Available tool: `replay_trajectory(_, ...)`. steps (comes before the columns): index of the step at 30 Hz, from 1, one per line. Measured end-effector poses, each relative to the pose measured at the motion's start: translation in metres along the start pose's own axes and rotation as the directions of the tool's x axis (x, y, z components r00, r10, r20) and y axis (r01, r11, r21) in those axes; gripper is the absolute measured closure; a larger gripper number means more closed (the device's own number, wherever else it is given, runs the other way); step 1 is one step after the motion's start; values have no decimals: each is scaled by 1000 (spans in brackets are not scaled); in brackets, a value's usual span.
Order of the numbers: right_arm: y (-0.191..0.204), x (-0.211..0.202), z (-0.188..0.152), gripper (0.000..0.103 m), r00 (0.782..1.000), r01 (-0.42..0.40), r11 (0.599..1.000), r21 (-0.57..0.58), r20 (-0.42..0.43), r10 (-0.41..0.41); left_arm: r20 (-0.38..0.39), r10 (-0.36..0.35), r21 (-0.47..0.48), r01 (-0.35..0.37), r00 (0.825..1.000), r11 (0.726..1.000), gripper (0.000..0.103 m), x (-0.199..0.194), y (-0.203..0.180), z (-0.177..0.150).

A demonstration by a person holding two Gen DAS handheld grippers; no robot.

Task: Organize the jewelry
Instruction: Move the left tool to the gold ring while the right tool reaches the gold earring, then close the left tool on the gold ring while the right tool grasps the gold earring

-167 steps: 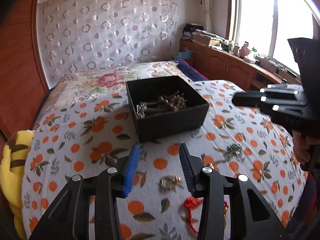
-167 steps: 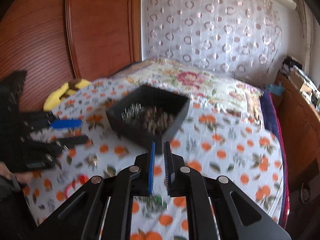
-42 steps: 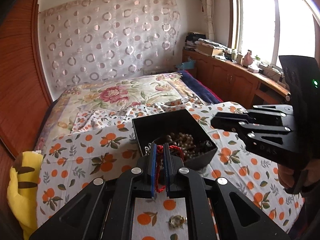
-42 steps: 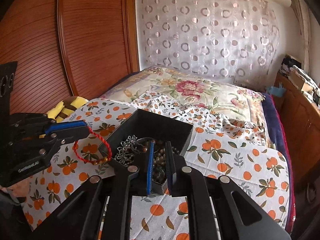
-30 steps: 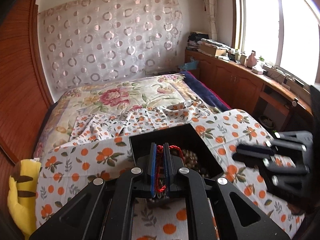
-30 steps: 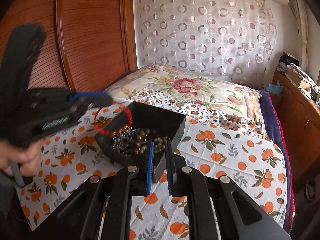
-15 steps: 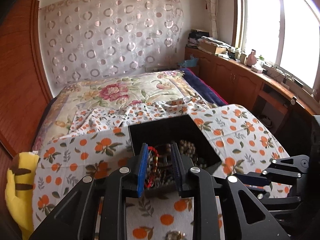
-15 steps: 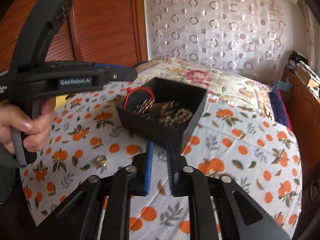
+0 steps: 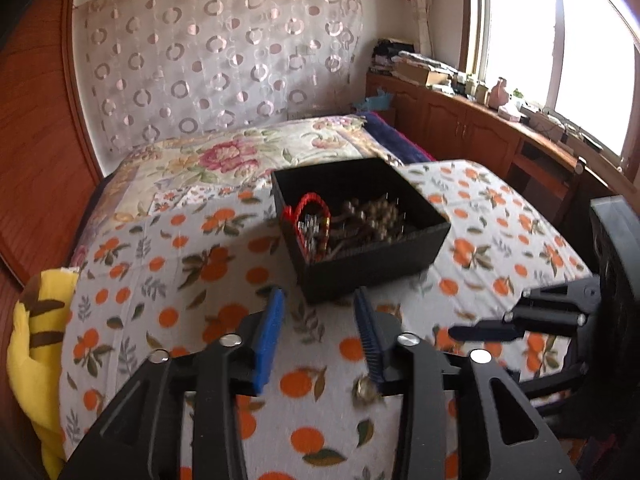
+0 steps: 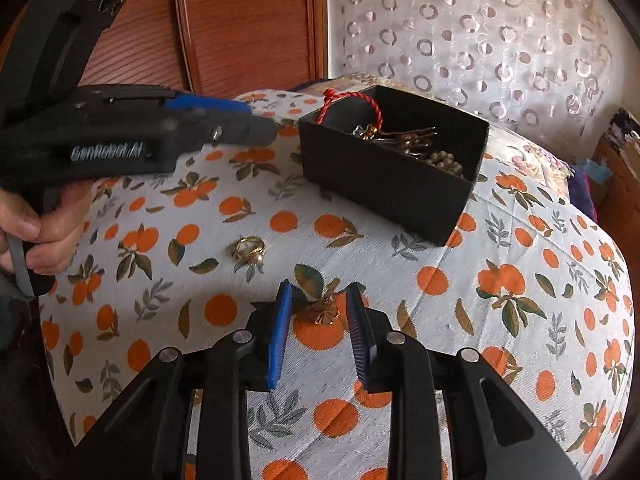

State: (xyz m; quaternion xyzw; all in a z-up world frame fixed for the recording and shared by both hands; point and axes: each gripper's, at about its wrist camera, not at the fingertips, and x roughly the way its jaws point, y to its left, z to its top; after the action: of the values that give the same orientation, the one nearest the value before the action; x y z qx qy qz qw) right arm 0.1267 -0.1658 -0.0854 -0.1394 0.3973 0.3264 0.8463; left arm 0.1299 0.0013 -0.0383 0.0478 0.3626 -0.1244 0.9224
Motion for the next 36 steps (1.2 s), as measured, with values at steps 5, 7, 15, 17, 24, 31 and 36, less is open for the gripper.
replay_trajectory(5,5,1,-5,81,1000,21,999,-27,-23,-21,-48,-11,6,11,999,1000,61,5,0,-23)
replay_trajectory(7,7,0,-7,86,999,25,999,-40,-23,-26,-68,-20,5,21,997,1000,59,8,0,-31)
replay_trajectory(15,11,-2,-13,86,999,26,999,-30,-21,-27,-107,-49,13,51,993,999,54,14,-10,-47)
replay_trajectory(17,10,-3,-12,86,999,26,999,-25,-21,-27,-108,-60,13,61,992,998,54,15,-13,-46)
replay_trajectory(24,9,-2,-9,86,999,50,998,-29,-20,-50,-116,-75,33,79,990,996,54,22,-25,-44)
replay_trajectory(31,9,-2,-9,86,998,50,998,-30,-22,-51,-121,-83,29,87,989,996,60,26,-25,-45)
replay_trajectory(36,9,-2,-9,86,999,48,998,-29,-22,-49,-120,-85,41,90,989,995,79,27,-29,-44)
